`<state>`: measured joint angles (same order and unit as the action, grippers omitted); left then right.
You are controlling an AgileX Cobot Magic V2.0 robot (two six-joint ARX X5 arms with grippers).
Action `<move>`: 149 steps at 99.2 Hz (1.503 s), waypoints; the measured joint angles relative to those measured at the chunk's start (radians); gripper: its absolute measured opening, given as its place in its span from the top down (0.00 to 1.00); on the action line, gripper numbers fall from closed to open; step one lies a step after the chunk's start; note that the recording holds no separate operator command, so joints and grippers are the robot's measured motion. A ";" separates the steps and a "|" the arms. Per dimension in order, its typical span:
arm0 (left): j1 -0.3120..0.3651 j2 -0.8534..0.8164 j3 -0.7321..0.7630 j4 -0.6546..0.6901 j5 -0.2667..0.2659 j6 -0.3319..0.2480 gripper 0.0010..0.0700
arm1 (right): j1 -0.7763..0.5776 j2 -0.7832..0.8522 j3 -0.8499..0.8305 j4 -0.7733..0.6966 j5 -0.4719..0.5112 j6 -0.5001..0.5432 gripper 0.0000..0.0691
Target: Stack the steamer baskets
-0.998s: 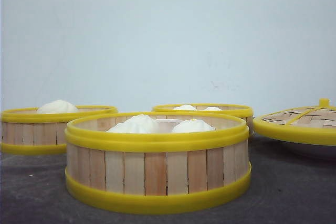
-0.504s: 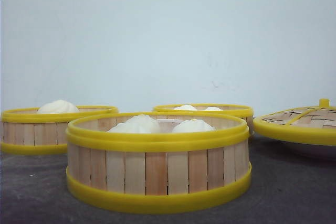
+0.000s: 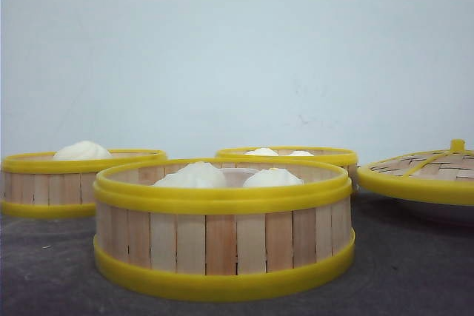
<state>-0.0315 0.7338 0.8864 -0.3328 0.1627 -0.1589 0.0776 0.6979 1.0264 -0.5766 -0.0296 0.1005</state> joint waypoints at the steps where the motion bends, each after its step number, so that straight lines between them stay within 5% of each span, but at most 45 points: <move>1: 0.000 0.000 0.000 0.000 0.000 0.002 0.06 | 0.000 0.000 0.000 0.000 0.000 0.000 0.23; 14: -0.011 0.000 0.000 -0.001 0.008 0.010 0.02 | 0.005 0.012 0.000 0.001 -0.045 0.001 0.19; 33: -0.045 0.000 0.000 -0.002 0.089 0.016 0.02 | 0.026 0.088 0.003 0.012 -0.145 0.021 0.23; 61: -0.122 0.000 0.000 -0.010 0.125 0.018 0.02 | 0.057 0.396 0.166 -0.005 -0.229 0.065 0.24; 98: -0.214 0.000 0.000 -0.023 0.125 0.018 0.03 | 0.100 0.865 0.512 -0.113 -0.230 0.073 0.24; 111: -0.243 0.000 0.000 -0.023 0.125 0.018 0.03 | 0.112 1.004 0.586 -0.123 -0.229 0.073 0.31; 149: -0.278 0.000 0.000 -0.032 0.125 0.018 0.03 | 0.120 1.271 0.640 -0.087 -0.127 0.073 0.34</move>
<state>-0.3096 0.7338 0.8864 -0.3645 0.2878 -0.1413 0.1974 1.9686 1.6665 -0.6632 -0.1562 0.1738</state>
